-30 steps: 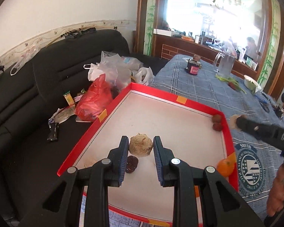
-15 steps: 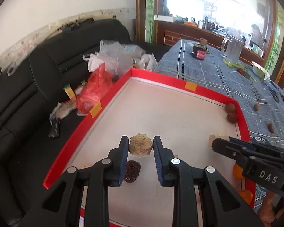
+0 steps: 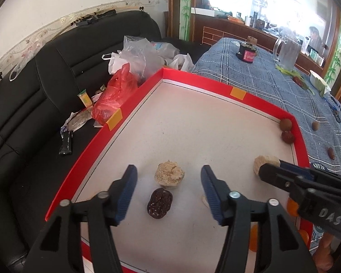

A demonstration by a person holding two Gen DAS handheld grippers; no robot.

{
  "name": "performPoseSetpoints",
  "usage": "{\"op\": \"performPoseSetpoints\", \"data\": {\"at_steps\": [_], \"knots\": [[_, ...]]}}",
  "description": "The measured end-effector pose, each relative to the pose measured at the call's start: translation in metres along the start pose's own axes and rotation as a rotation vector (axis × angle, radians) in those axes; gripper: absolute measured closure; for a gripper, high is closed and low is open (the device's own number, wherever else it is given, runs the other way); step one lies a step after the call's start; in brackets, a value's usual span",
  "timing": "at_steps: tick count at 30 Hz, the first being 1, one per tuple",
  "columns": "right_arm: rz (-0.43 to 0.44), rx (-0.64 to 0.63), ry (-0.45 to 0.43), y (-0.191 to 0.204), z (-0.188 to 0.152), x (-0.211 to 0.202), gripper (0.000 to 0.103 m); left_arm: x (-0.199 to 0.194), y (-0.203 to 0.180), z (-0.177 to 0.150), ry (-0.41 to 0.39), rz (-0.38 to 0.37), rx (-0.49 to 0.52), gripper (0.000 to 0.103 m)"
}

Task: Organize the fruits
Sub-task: 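Carry the pastry cube and cookie into the red tray and open both grippers, then reach the right gripper to a dark red date and close on it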

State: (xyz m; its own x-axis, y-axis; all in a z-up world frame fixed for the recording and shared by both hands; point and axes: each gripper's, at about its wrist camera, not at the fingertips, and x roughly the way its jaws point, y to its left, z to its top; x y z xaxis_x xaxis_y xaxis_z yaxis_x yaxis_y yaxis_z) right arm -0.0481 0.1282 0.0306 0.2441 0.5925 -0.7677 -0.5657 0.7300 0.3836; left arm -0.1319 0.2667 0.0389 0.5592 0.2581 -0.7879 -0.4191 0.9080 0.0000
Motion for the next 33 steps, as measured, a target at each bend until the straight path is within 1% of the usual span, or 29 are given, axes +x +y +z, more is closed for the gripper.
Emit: {"op": "performPoseSetpoints", "data": {"at_steps": [2,4,5,10,12,14,16,20,25,27,29,32,33], "knots": [[0.027,0.013,-0.01,-0.002,0.001,-0.005,0.067,-0.004,0.001,0.0,-0.007,-0.002,-0.008,0.04],[0.05,0.029,-0.047,-0.008,0.001,-0.018,0.059,-0.008,0.002,0.001,-0.015,-0.002,-0.015,0.037],[0.054,0.034,-0.068,-0.011,0.002,-0.026,0.058,-0.011,0.0,0.001,-0.021,-0.002,-0.015,0.037],[0.026,0.072,-0.165,-0.04,0.004,-0.069,0.057,-0.023,-0.015,0.001,-0.043,-0.016,0.013,0.036],[-0.006,0.106,-0.192,-0.062,0.002,-0.087,0.056,-0.028,-0.023,0.001,-0.053,-0.022,0.031,0.034],[-0.02,0.149,-0.206,-0.084,0.0,-0.1,0.056,-0.033,-0.032,0.0,-0.062,-0.032,0.047,0.034],[-0.037,0.179,-0.21,-0.103,0.0,-0.11,0.056,-0.037,-0.04,0.0,-0.068,-0.04,0.065,0.034],[-0.101,0.231,-0.204,-0.146,-0.004,-0.127,0.056,-0.045,-0.06,-0.001,-0.078,-0.062,0.104,0.033],[-0.157,0.312,-0.144,-0.196,-0.005,-0.123,0.056,-0.054,-0.084,-0.002,-0.086,-0.086,0.159,0.032],[-0.164,0.331,-0.122,-0.208,-0.005,-0.115,0.056,-0.057,-0.093,-0.001,-0.09,-0.085,0.179,0.032],[-0.173,0.345,-0.103,-0.218,-0.006,-0.107,0.059,-0.058,-0.102,-0.001,-0.091,-0.088,0.194,0.032],[-0.167,0.339,-0.089,-0.222,-0.005,-0.098,0.064,-0.06,-0.115,0.002,-0.094,-0.088,0.217,0.032],[-0.175,0.331,-0.081,-0.221,-0.006,-0.094,0.067,-0.06,-0.121,0.003,-0.095,-0.085,0.227,0.032]]}}
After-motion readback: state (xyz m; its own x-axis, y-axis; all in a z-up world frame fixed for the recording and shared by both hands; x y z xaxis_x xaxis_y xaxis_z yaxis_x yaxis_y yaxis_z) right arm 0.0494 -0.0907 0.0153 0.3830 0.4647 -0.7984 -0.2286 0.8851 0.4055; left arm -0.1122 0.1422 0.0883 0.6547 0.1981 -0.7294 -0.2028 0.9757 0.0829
